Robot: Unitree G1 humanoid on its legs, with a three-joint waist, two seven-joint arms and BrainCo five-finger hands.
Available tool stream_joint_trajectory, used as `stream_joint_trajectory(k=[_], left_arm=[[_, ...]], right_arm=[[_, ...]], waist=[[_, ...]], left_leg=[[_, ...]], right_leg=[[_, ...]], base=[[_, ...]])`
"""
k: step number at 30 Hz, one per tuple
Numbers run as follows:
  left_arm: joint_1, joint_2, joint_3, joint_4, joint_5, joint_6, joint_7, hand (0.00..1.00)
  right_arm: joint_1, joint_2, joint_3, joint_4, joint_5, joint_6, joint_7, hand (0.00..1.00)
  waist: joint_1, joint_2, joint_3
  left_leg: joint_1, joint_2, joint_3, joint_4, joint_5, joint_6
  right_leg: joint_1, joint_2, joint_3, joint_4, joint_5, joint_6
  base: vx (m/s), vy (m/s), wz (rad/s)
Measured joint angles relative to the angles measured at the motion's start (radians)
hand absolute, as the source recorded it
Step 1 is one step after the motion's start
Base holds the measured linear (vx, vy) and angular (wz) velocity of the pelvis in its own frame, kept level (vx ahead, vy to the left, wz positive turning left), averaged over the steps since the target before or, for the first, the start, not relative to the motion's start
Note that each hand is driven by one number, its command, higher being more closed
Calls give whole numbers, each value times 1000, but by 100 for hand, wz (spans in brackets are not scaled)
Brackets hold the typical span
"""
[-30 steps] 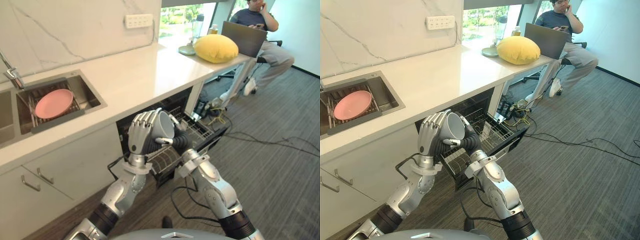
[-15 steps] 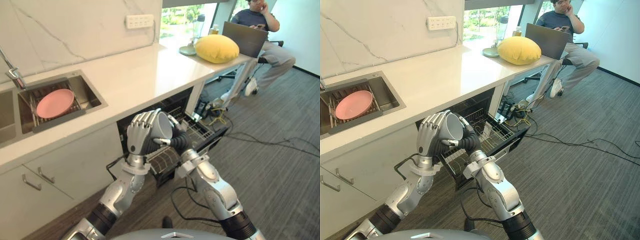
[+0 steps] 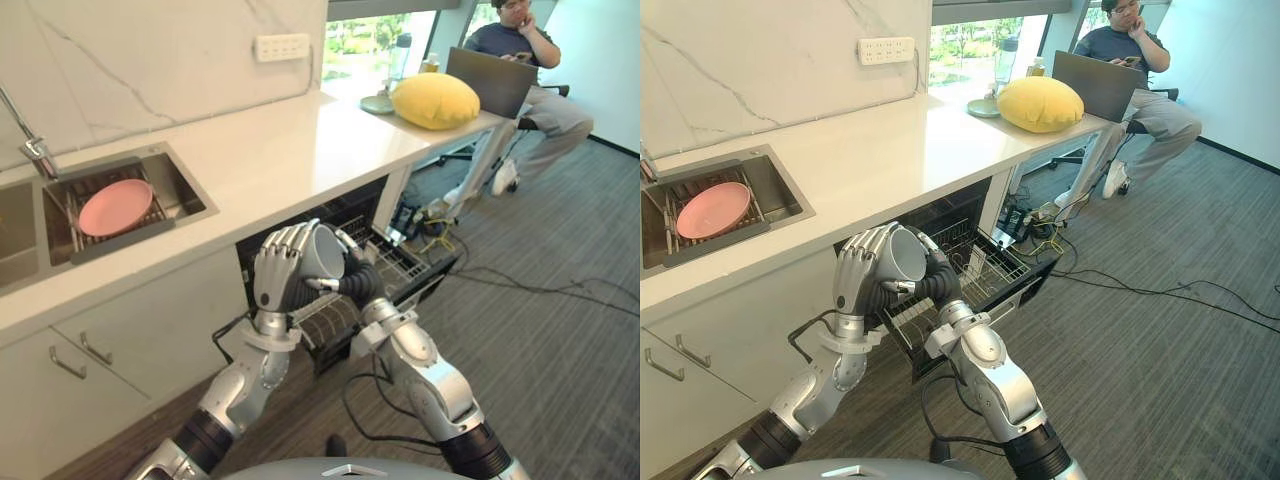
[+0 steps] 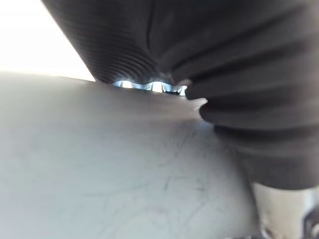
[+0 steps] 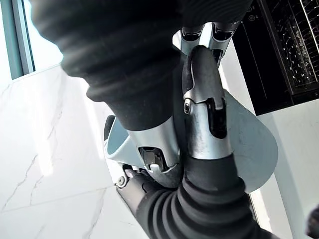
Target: Walk over to the sink, pick up the cup, carry it to the dishwasher, place the cup inside the dishwasher, then close the dishwasher door
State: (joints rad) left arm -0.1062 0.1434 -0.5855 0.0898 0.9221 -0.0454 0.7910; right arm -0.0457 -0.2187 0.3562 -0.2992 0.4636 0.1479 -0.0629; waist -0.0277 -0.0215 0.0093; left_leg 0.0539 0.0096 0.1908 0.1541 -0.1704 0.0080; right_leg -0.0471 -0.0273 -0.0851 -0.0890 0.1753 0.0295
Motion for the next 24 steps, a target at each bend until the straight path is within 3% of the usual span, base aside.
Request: stream_joint_trajectory(k=[4,5,24], left_arm=[[27,-4,-11,0,-17,-5,3,0],[26,-5,-10,0,-18,-5,4,100],[24,-4,19,1,-35,-5,13,100]], right_arm=[[0,4,-25,0,-1,-13,-13,100],[0,8,-25,0,-1,-15,-13,100],[2,14,-47,0,1,-35,-8,100]], waist=[[1,0,0],[1,0,0],[2,0,1]], left_leg=[[-1,0,0,0,0,0],[0,0,0,0,0,0],[0,0,0,-1,0,0]], right_leg=[[-1,0,0,0,0,1],[-1,0,-1,0,-1,1],[-1,0,-1,0,-2,2]], base=[[0,0,0],[0,0,0],[0,0,0]])
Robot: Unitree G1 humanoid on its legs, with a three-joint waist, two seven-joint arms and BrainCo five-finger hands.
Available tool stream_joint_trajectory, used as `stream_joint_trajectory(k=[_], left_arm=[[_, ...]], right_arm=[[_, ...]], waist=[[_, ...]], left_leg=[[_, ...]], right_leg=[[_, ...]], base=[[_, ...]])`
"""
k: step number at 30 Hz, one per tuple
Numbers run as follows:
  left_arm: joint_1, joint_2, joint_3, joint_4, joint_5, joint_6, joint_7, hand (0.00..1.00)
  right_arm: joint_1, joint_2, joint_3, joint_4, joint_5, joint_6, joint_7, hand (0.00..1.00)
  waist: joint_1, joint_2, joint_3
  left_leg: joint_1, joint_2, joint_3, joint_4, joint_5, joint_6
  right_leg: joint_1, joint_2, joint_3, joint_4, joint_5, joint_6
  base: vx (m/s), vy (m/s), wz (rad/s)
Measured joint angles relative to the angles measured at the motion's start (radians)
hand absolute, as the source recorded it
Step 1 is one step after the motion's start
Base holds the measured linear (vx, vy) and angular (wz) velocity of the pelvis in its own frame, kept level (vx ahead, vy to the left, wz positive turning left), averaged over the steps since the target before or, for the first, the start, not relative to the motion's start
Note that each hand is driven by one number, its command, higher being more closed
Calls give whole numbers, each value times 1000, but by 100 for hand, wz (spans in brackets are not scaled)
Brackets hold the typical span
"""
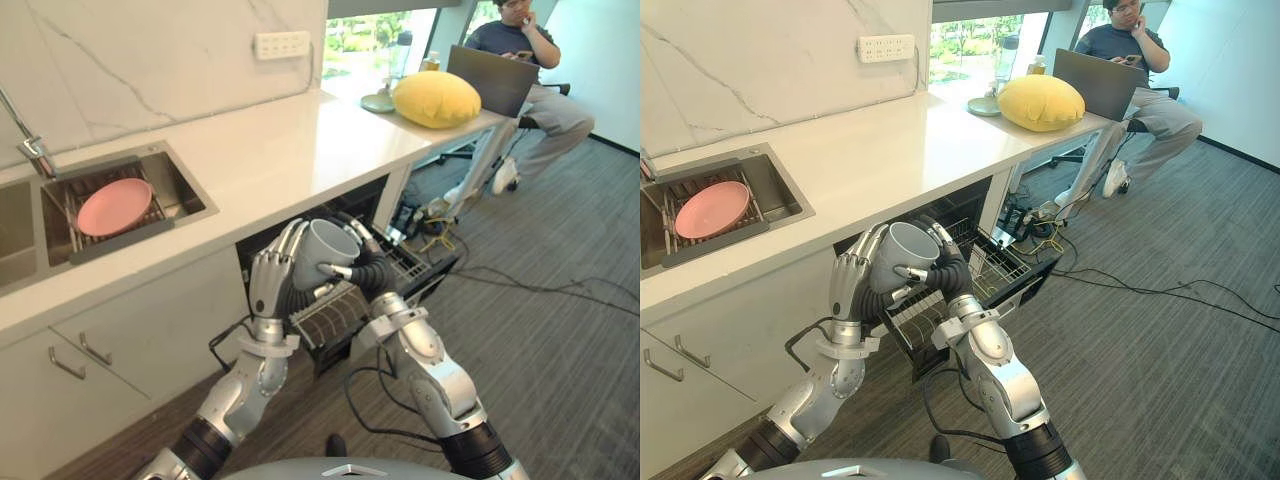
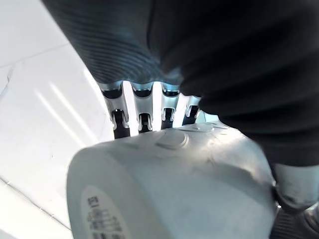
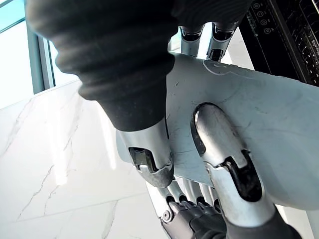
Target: Walk over to the sink, pick up the cup, carry it to the dishwasher, place the cup inside the dishwasher, then close the dishwasher door
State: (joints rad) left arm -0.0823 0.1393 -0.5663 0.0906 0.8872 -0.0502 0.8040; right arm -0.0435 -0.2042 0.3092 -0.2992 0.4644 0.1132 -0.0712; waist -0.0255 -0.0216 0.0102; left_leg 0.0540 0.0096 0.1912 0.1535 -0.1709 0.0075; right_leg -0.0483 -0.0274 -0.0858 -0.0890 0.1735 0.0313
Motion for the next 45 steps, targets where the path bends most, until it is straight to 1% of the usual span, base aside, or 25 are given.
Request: stream_joint_trajectory(k=[4,7,8,13,16,19,26,31,35,38,42,45], left_arm=[[0,0,2,0,0,-7,0,100],[0,0,5,-1,1,-17,4,100],[0,0,5,-1,1,-20,9,100],[0,0,5,-1,21,-40,33,100],[0,0,6,-5,22,-49,42,100],[0,0,9,-35,36,-49,41,100],[-2,0,14,-56,39,-57,42,100],[-4,0,14,-72,40,-60,43,100],[-9,0,13,-72,42,-61,45,100],[-21,1,13,-72,61,-61,59,100],[-37,4,13,-71,79,-64,66,100],[-47,9,13,-71,81,-77,73,100]], right_arm=[[0,0,0,0,1,0,7,100],[0,-2,-1,0,12,0,26,100],[0,-2,-2,0,23,0,30,0],[-2,0,-1,0,121,-2,46,0],[-11,0,-1,0,153,-4,47,0],[-19,0,0,0,192,-23,49,0],[-26,0,1,0,281,-27,62,0],[-26,0,1,0,321,-32,73,0],[-26,-2,1,0,338,-22,75,0],[-26,-6,1,0,377,-18,83,0],[-26,-18,1,3,461,6,87,0],[-26,-24,1,12,516,22,94,0]], waist=[[0,0,0],[0,0,1],[1,0,1],[1,0,1],[1,0,2],[1,0,9],[1,0,10],[0,0,10],[0,0,10],[-2,0,10],[-7,0,10],[-10,0,10]], left_leg=[[0,0,0,0,0,0],[0,0,1,0,0,0],[0,0,2,0,-1,-1],[-1,1,3,0,-1,-1],[0,1,3,0,-1,-1],[-1,1,3,0,-1,-1],[-1,2,1,2,-1,-1],[0,2,-2,3,-1,-1],[-1,2,-3,5,-1,-1],[-2,2,-5,4,-1,-1],[-5,2,-7,6,-1,-1],[-5,1,-8,7,-1,-1]], right_leg=[[-1,0,0,0,0,0],[-1,0,1,0,-1,-1],[-2,0,1,0,-1,-1],[-3,1,2,0,-1,-1],[-3,1,2,0,-1,-2],[-3,1,2,0,-1,-3],[-3,2,-2,0,2,-10],[-1,1,-5,0,2,-9],[0,0,-7,0,2,-9],[0,0,-8,0,2,-10],[1,-2,-11,0,2,-10],[1,-2,-12,0,2,-10]], base=[[0,0,0],[0,0,0],[0,0,0],[0,0,0],[0,0,0],[0,0,0],[0,0,0],[0,0,0],[0,0,0],[0,0,0],[0,0,0],[0,0,0]])
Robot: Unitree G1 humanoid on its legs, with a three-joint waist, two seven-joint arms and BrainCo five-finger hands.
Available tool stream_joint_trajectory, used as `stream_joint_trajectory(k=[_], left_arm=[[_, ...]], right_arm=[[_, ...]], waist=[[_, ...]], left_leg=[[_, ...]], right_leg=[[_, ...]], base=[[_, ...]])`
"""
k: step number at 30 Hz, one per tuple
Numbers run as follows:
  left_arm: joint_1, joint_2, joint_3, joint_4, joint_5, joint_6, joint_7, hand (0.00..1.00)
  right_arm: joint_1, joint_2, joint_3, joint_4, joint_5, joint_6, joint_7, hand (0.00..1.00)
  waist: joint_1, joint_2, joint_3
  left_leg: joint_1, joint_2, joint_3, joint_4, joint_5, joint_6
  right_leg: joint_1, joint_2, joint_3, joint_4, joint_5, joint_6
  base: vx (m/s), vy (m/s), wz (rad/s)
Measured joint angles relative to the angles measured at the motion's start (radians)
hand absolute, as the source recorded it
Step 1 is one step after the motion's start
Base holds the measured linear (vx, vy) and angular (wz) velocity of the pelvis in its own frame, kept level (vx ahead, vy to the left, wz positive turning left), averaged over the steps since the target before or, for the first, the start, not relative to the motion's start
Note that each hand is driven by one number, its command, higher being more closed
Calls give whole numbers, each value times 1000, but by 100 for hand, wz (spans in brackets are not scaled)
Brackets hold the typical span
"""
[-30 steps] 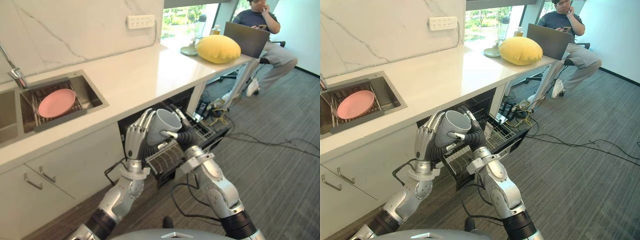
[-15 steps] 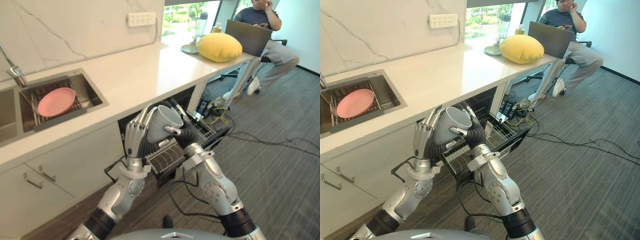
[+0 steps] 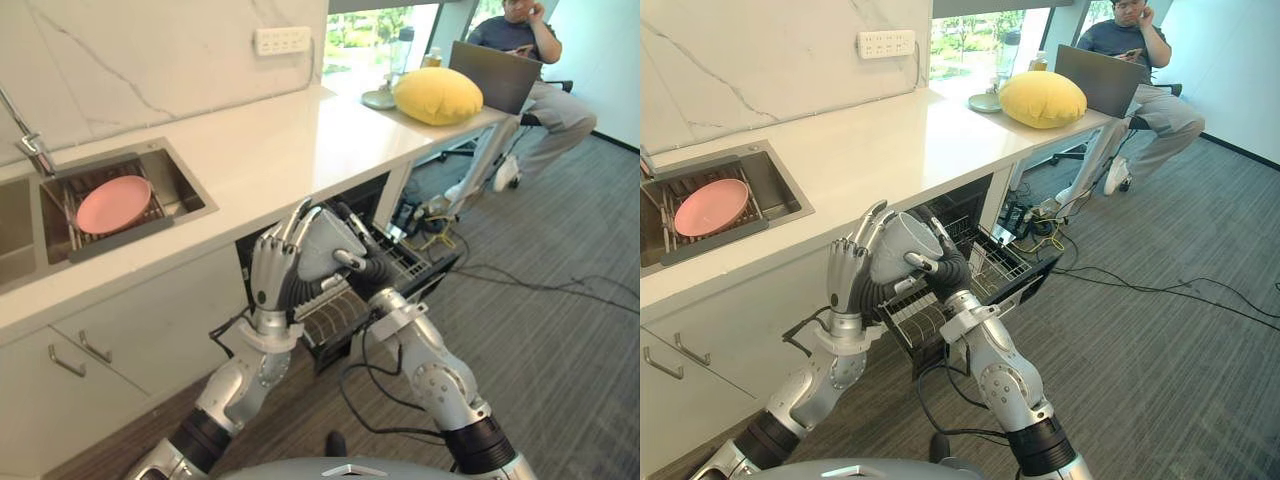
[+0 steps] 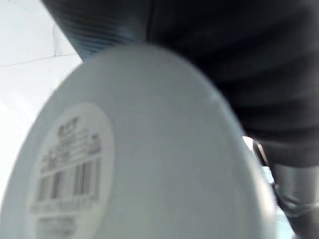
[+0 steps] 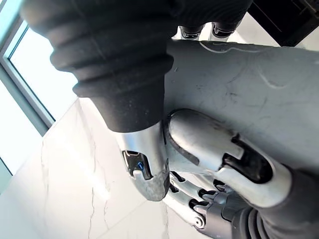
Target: Walk over to the sink, pick up the cup, carry it to the dishwasher, place the cup inside the dishwasher, then close the dishwasher door
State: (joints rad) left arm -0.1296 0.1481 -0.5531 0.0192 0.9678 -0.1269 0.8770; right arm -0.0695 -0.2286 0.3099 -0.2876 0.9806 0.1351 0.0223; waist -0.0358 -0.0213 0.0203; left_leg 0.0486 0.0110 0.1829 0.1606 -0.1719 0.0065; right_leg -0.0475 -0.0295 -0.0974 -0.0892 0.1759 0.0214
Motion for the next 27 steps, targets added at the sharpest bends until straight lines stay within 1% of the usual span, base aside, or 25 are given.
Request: stream_joint_trajectory(k=[4,5,10,17,20,24,27], left_arm=[[0,3,-1,3,25,-5,3,100],[-1,9,-2,3,30,-8,4,100],[-5,29,-2,3,37,-16,8,100],[-5,30,-2,4,37,-51,9,100],[-5,30,-2,6,37,-55,13,100],[-5,31,-4,19,38,-60,18,100],[-5,31,-9,42,37,-60,30,100]], right_arm=[[0,-6,0,34,64,13,30,0],[0,-18,0,34,86,24,34,100],[9,-22,2,34,129,46,38,100],[12,-40,5,41,155,45,46,100],[12,-48,14,41,155,33,46,100],[12,-58,38,57,155,-3,45,100],[12,-56,43,73,154,-10,43,100]], waist=[[-2,0,0],[-2,0,0],[-8,-1,-1],[-5,-2,-3],[-6,-3,-7],[-5,-3,-12],[-4,-3,-19]], left_leg=[[-1,0,-1,2,0,0],[-2,-1,-3,6,0,0],[-10,-1,-15,12,0,0],[-11,0,-18,12,1,1],[-11,0,-18,12,2,0],[-11,0,-17,12,2,0],[-11,0,-16,12,3,0]], right_leg=[[0,-1,-1,0,0,0],[-1,-1,-2,0,0,0],[-1,-2,-15,0,0,-1],[0,-3,-19,0,1,-1],[-1,-3,-19,0,1,-2],[-1,-2,-18,0,1,-2],[-1,-2,-17,0,1,-2]], base=[[0,0,0],[0,0,3],[-3,2,6],[-4,3,2],[0,0,0],[0,0,0],[0,0,0]])
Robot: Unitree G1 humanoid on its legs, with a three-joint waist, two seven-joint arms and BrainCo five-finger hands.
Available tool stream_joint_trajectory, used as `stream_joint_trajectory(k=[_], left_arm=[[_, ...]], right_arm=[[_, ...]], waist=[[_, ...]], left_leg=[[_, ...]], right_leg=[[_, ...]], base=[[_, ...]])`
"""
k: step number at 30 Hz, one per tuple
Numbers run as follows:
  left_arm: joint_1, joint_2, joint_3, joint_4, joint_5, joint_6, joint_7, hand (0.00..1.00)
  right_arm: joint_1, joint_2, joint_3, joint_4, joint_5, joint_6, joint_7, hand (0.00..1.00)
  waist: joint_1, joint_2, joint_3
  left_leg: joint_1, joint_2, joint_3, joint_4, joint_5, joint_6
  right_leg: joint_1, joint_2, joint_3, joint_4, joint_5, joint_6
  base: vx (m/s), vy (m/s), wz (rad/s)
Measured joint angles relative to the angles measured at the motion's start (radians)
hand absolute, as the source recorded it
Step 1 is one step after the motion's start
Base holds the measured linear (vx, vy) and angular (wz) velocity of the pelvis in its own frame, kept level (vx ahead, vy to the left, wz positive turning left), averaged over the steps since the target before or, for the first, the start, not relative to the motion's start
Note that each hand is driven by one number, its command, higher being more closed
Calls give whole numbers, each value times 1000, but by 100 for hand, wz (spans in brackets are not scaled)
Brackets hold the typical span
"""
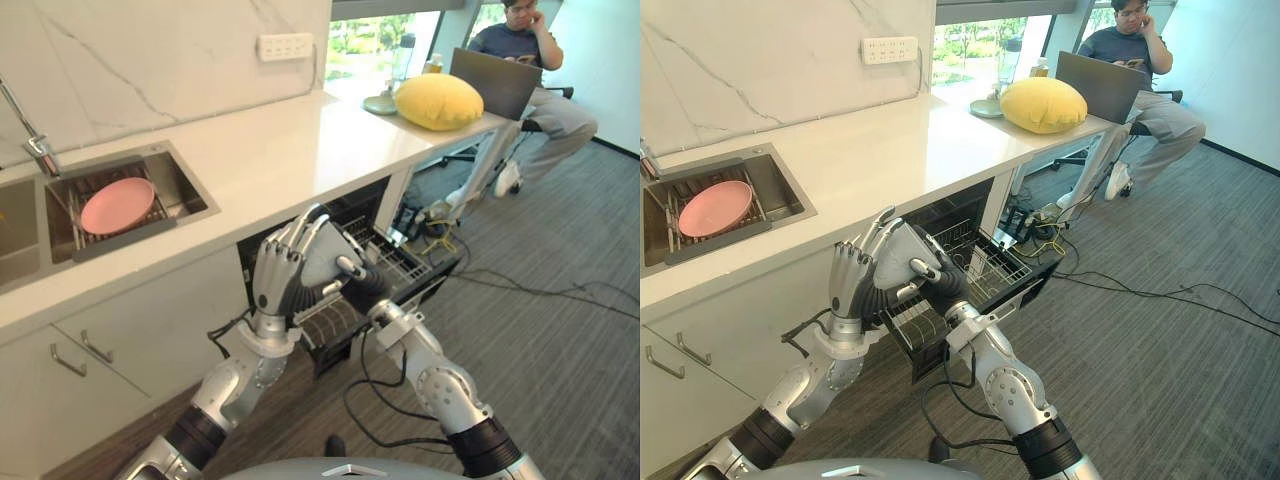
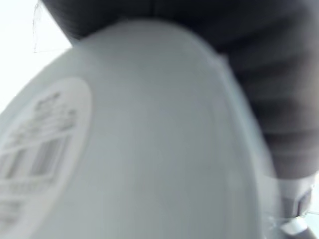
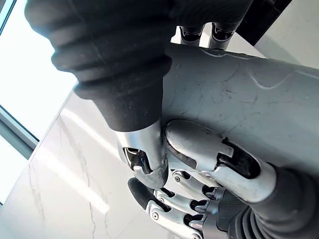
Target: Walk over to the sink, pick up the cup, carry it to the dishwasher, place the cup inside the dishwasher, then close the dishwasher door
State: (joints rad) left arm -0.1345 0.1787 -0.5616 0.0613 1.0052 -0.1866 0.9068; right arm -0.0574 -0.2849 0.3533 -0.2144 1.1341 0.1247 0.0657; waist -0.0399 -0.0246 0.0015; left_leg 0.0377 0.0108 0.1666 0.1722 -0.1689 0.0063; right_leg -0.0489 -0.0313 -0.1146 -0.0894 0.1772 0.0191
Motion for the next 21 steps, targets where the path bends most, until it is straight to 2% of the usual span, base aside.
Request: stream_joint_trajectory(k=[2,3,7,12,21], left_arm=[[0,0,0,0,0,0,4,100],[0,0,-1,0,0,0,4,0],[0,0,-28,0,-1,-1,3,0],[11,-3,-92,1,-10,-48,-5,0],[13,-12,-74,7,-22,-63,-23,0]], right_arm=[[0,1,3,0,0,-11,0,100],[0,2,4,0,-1,-13,-1,100],[0,13,2,-1,-1,-42,-13,100],[-1,63,-4,-1,-1,-60,-31,100],[2,88,-5,-1,-1,-61,-67,100]], waist=[[0,0,-2],[0,0,-4],[4,0,-5],[6,1,-7],[15,0,-8]], left_leg=[[1,0,1,0,0,0],[1,0,1,-1,0,0],[1,1,3,-4,0,-1],[3,2,6,-6,1,-2],[15,1,20,-21,7,-2]], right_leg=[[0,0,1,0,0,0],[0,1,1,0,0,0],[0,1,3,0,0,0],[0,3,6,0,0,0],[0,3,16,0,-6,2]], base=[[0,0,0],[0,0,0],[0,0,0],[0,0,-1],[-2,3,-4]])
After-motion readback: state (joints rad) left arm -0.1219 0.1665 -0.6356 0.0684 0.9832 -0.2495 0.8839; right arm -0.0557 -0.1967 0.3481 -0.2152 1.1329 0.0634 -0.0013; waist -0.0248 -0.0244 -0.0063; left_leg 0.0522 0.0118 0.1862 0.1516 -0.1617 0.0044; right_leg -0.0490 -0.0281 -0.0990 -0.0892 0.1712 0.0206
